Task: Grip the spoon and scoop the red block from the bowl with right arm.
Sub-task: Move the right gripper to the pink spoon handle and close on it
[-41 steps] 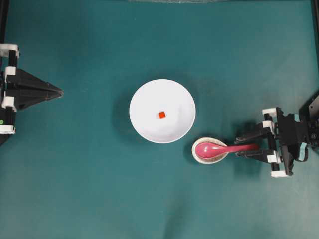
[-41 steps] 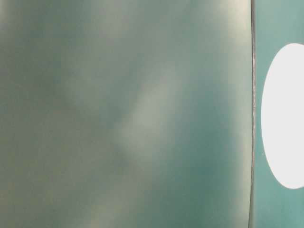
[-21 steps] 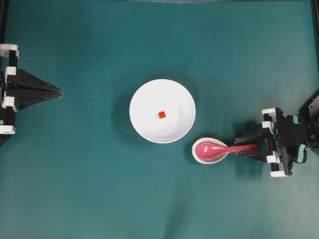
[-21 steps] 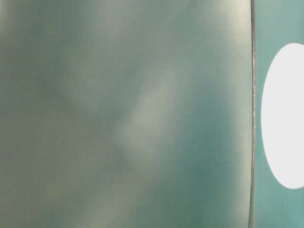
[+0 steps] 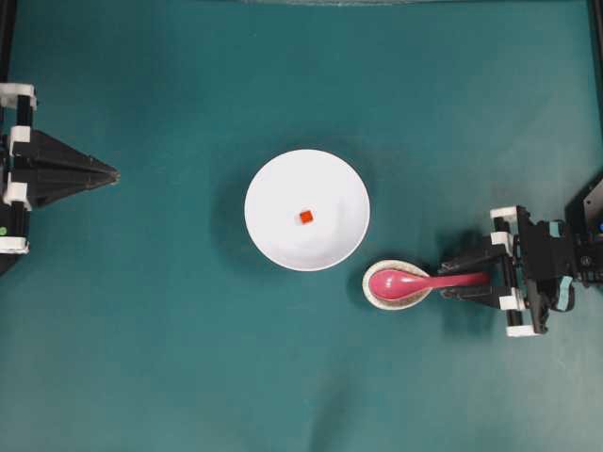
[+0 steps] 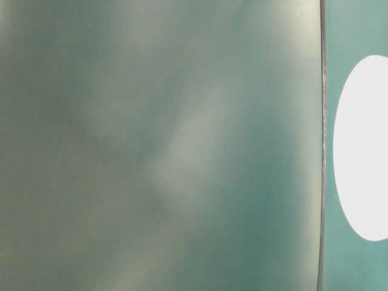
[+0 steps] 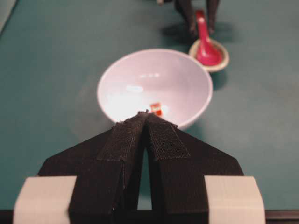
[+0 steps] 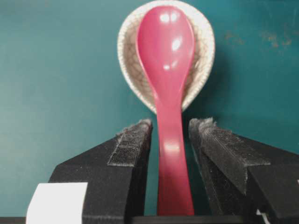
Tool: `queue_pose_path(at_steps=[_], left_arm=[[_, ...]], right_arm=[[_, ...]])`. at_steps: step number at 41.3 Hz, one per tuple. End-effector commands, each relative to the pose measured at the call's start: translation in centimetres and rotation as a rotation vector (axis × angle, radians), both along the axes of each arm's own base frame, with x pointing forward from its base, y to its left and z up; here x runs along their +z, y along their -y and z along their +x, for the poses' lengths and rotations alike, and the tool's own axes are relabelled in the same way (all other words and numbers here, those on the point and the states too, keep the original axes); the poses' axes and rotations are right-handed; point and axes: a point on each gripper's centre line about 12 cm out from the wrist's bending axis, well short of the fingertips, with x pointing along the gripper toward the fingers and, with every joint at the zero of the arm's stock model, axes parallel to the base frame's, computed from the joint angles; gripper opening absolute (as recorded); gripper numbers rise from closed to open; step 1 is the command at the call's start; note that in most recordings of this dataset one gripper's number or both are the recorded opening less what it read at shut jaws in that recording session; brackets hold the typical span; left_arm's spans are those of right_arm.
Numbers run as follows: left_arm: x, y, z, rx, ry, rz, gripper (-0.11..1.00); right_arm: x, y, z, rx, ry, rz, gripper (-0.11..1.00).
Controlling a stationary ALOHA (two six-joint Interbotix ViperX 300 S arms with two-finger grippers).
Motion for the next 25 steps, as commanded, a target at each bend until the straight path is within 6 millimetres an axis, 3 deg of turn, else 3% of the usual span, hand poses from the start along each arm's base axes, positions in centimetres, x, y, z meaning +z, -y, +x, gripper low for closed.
queue_pose_path(at_steps=[1,9,19,25], left_arm=[[0.86,-0.07,0.22,0.002,0.021,0.007,0.00],[0.80,-0.07,0.20,0.002,0.017,0.005,0.00],[0.79,-0.07,0.20,0.002,0.015,0.007,0.00],[0.80,-0.07,0.20,0.002,0.017,0.007,0.00]], right_arm=[[0.33,-0.24,0.32,0.003,0.020,0.006,0.45],[0.30,-0.21,0.27,0.002,0.018,0.008,0.42],[0.34,-0.25,0.32,0.003,0.020,0.010,0.25],[0.31,-0.25,0.31,0.003,0.018,0.010,0.24]])
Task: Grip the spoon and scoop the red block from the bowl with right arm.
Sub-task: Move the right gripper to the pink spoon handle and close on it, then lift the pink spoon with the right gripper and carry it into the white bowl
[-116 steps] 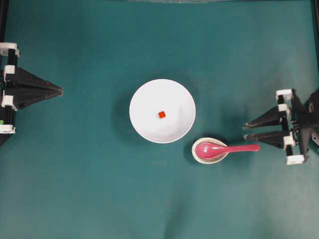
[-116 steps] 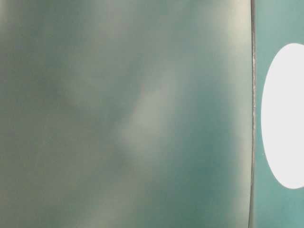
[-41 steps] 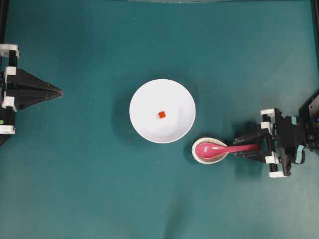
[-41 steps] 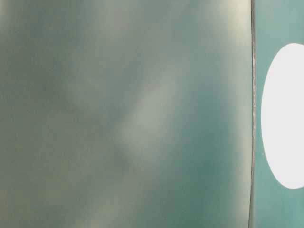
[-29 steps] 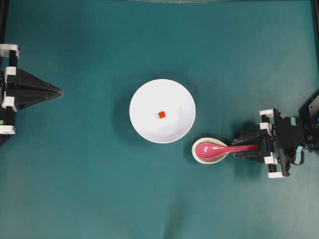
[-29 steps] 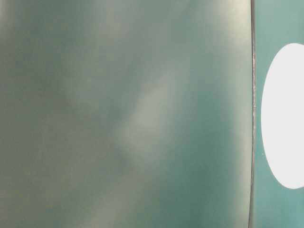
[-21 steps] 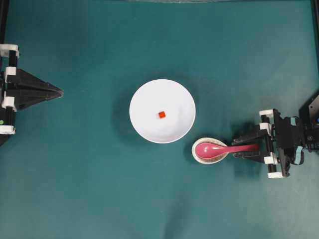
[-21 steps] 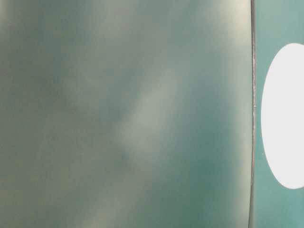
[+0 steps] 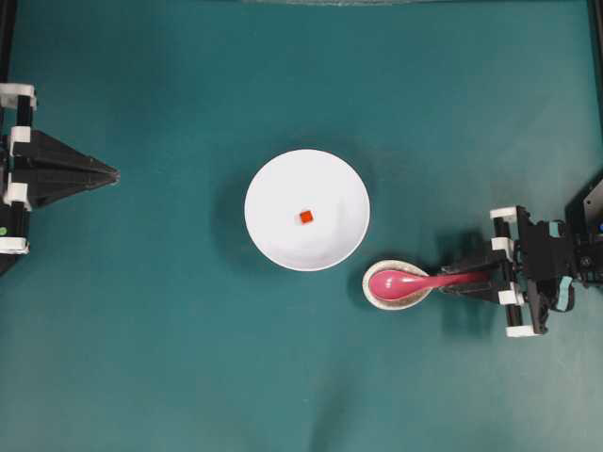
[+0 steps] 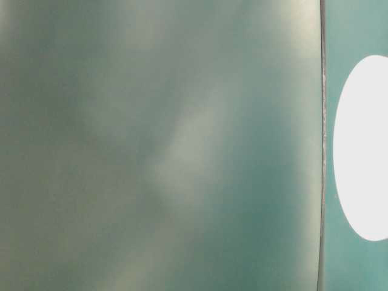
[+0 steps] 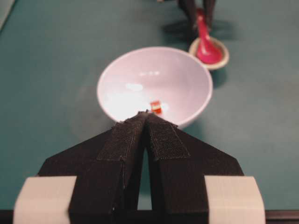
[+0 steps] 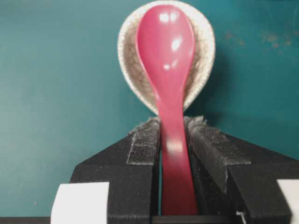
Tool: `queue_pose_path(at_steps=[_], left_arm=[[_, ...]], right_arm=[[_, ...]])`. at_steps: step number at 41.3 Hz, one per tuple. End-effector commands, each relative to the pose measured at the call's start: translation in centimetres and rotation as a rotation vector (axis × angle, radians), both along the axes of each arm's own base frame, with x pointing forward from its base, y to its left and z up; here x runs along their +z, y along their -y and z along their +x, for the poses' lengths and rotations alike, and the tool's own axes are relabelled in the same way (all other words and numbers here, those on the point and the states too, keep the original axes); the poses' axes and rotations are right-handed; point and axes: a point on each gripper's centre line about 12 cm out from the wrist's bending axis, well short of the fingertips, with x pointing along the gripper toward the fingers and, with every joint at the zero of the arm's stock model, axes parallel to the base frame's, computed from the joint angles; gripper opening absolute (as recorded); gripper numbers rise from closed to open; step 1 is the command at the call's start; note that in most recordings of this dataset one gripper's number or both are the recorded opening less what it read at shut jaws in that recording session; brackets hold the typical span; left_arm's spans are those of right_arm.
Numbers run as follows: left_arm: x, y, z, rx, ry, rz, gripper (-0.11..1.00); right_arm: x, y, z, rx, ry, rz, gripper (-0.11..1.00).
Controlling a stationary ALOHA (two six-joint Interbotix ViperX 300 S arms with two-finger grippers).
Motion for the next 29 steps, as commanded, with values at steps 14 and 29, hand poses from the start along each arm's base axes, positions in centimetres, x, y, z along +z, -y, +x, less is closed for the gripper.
queue_pose_path(at_steps=[14,29], left_arm=[[0.8,-0.1,0.1,0.002,0.014,0.007,0.00],[0.5,-0.1,0.1,0.003,-0.009,0.004,0.00]], right_arm=[[2.4,-0.4,0.6,0.009,0.095,0.042,0.24],[8.0,-0.7,1.9,0.040,0.118,0.106,0.24]])
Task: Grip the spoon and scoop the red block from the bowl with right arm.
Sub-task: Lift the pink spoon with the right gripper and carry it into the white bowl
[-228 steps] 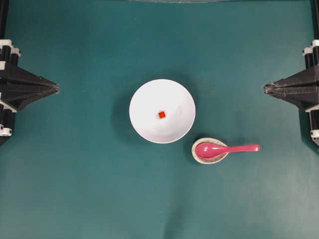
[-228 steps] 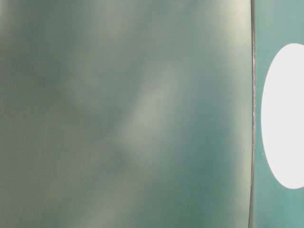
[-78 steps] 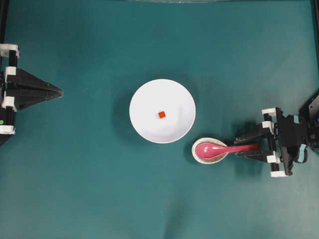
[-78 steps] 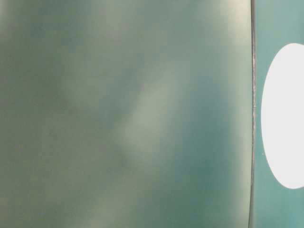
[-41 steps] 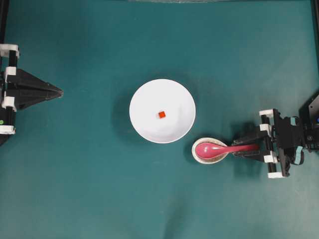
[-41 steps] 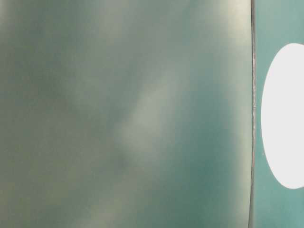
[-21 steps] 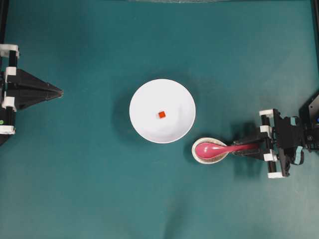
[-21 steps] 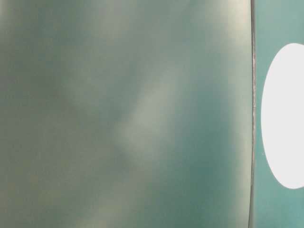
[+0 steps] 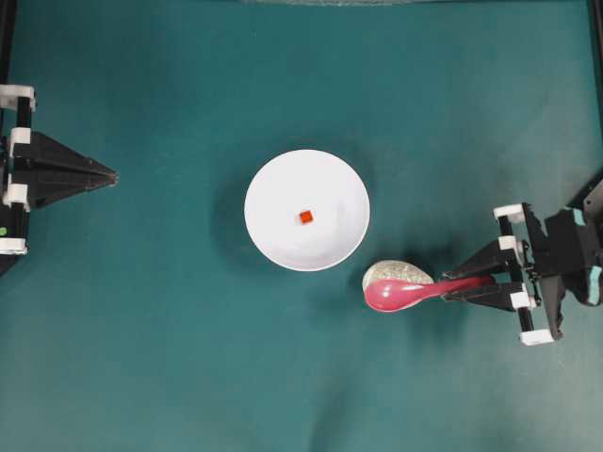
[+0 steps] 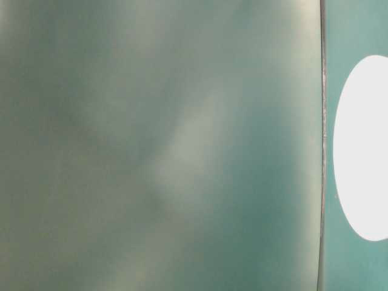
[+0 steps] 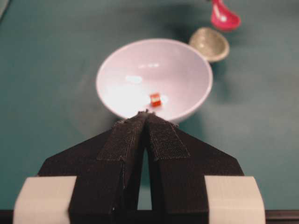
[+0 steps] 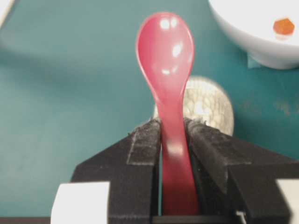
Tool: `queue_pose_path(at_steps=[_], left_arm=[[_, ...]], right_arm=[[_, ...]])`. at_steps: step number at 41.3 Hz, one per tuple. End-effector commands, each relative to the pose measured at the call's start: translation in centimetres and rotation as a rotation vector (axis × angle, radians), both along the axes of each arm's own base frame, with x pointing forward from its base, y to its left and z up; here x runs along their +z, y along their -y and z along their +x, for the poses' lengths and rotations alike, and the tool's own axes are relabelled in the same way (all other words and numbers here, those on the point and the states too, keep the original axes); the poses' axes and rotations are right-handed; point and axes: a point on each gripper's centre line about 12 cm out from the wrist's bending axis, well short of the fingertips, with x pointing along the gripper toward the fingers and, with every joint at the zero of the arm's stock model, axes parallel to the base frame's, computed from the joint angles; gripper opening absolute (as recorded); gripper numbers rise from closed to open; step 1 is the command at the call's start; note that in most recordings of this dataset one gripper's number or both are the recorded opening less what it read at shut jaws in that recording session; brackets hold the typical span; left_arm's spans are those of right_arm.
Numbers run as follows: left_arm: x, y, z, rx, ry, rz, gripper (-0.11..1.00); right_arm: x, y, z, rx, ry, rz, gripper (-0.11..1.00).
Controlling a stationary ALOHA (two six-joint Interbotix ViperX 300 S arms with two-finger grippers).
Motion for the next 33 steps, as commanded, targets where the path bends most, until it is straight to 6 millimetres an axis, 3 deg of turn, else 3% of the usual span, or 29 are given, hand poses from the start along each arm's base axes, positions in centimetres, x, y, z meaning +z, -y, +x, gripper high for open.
queue_pose_path(at_steps=[1,18,33], left_arm=[[0.8,0.0,0.3,0.001,0.018,0.005,0.00],[1.0,-0.1,0.2,0.002,0.026,0.006,0.00],[1.0,-0.1,0.2,0.002,0.026,0.004,0.00]], right_arm=[[2.3,0.1,1.0,0.002,0.010,0.022,0.24],[10.6,4.4,3.1,-0.061,-0.059,0.022,0.24],[14.9,8.0,5.8,-0.124,-0.176,0.047,0.24]])
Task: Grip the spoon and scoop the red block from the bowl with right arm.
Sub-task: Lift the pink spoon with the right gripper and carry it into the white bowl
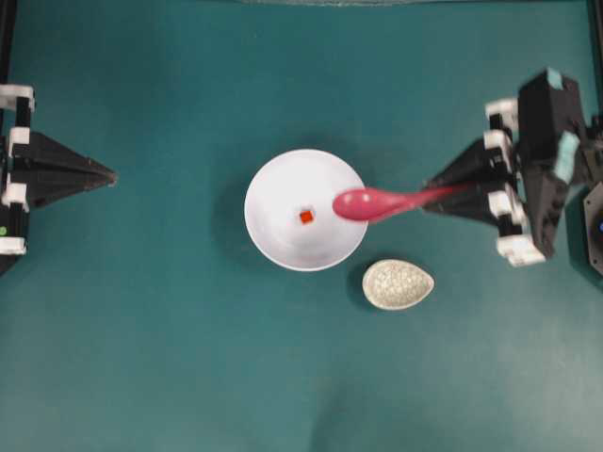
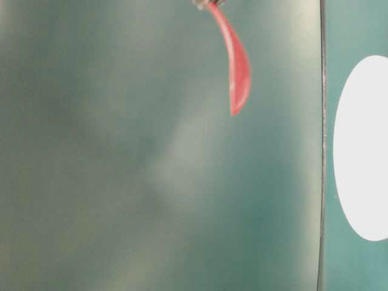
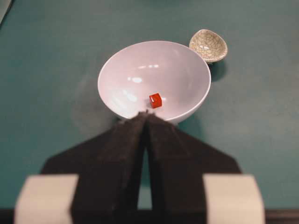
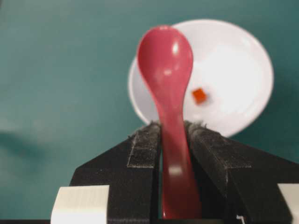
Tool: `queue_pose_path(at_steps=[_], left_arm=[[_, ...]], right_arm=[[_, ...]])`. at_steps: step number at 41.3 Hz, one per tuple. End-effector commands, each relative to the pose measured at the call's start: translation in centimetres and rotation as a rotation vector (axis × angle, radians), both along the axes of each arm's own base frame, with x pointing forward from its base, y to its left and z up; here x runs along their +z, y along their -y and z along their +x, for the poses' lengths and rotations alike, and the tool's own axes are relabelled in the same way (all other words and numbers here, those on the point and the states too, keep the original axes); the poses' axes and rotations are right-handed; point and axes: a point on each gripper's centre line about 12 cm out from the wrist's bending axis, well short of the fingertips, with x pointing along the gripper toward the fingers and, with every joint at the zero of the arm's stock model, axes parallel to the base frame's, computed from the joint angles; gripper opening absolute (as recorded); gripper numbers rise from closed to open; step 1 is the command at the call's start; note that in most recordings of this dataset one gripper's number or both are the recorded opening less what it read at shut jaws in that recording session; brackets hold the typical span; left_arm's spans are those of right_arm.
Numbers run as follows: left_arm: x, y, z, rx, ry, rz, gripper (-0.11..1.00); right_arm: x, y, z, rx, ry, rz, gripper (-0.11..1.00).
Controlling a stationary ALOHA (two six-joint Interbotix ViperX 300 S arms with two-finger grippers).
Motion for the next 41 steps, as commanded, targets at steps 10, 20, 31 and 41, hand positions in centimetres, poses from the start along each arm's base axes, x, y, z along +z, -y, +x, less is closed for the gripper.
queue_pose_path(at_steps=[10,20,31,41], left_arm=[[1.0,-0.1,0.2,0.002,0.027,0.004,0.00],[1.1,-0.1,0.0,0.003,0.020,0.005,0.00],[1.2,-0.1,-0.3,0.003,0.011,0.004,0.00],[1.3,-0.1,-0.4,0.004,0.018,0.002,0.00]], right_arm=[[2.0,1.2,3.5,0.008,-0.094,0.029,0.24],[1.1,0.9,5.9,0.061,-0.241,0.062,0.24],[0.6,1.2,8.5,0.108,-0.356,0.044,0.24],[0.5,1.9,10.1,0.120,-0.392,-0.027,0.24]])
